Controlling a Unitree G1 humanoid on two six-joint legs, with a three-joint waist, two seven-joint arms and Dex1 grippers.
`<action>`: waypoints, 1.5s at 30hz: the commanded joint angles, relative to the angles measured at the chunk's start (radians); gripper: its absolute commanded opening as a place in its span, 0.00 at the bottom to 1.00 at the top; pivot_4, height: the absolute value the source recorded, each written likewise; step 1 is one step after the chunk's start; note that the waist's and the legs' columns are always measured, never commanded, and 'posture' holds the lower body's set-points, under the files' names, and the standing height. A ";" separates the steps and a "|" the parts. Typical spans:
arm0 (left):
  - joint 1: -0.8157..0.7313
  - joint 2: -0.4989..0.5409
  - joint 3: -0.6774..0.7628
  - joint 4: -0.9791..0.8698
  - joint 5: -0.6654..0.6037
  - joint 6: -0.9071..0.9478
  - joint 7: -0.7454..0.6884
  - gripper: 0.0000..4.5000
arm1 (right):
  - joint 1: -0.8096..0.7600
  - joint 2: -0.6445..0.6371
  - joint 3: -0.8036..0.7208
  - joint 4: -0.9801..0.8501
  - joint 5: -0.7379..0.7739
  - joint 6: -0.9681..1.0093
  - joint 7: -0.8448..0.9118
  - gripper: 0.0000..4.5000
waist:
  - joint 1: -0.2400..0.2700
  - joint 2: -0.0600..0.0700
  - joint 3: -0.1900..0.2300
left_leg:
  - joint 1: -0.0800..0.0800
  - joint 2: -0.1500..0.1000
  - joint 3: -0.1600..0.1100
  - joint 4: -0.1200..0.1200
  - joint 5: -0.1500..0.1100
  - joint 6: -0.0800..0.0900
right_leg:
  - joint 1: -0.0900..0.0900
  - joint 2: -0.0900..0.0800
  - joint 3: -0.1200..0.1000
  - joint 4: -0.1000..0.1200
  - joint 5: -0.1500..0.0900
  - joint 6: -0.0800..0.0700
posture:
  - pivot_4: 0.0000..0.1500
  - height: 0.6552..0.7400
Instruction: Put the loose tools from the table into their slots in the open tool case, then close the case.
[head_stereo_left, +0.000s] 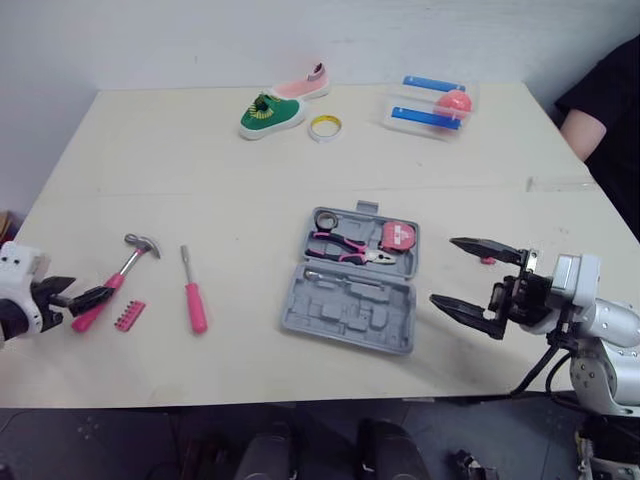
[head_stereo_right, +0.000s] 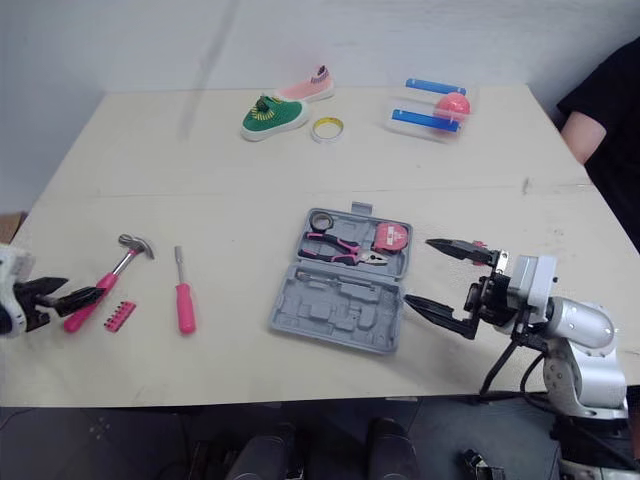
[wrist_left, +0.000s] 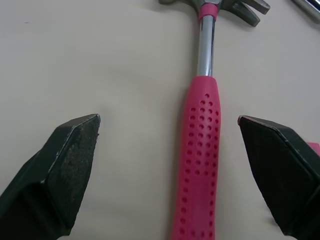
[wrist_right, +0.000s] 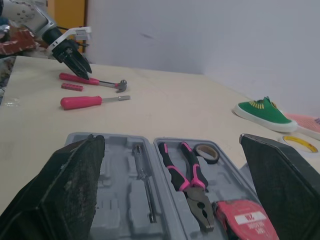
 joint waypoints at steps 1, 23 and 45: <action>-0.034 0.003 -0.037 0.068 0.059 -0.061 -0.011 0.99 | 0.007 -0.020 -0.043 -0.046 0.014 0.001 -0.021 1.00 | -0.001 0.000 0.000 | 0.001 0.000 0.001 0.000 0.000 0.000 | 0.000 0.000 0.001 0.001 0.000 0.000 | 1.00 1.00; 0.004 -0.065 0.142 -0.311 -0.061 -0.185 -0.039 0.12 | 0.060 -0.073 -0.121 0.010 -0.001 -0.045 0.005 1.00 | 0.008 -0.011 0.005 | 0.000 0.001 0.004 0.001 0.000 0.002 | -0.004 -0.008 0.004 0.004 0.000 0.001 | 1.00 1.00; -0.583 -0.308 -0.787 -0.777 0.190 0.006 -0.425 0.12 | 0.049 -0.133 -0.102 0.061 -0.019 0.025 0.048 1.00 | 0.024 -0.011 0.007 | -0.001 0.002 0.009 0.004 0.001 0.004 | -0.003 0.006 0.007 0.000 0.003 0.005 | 1.00 1.00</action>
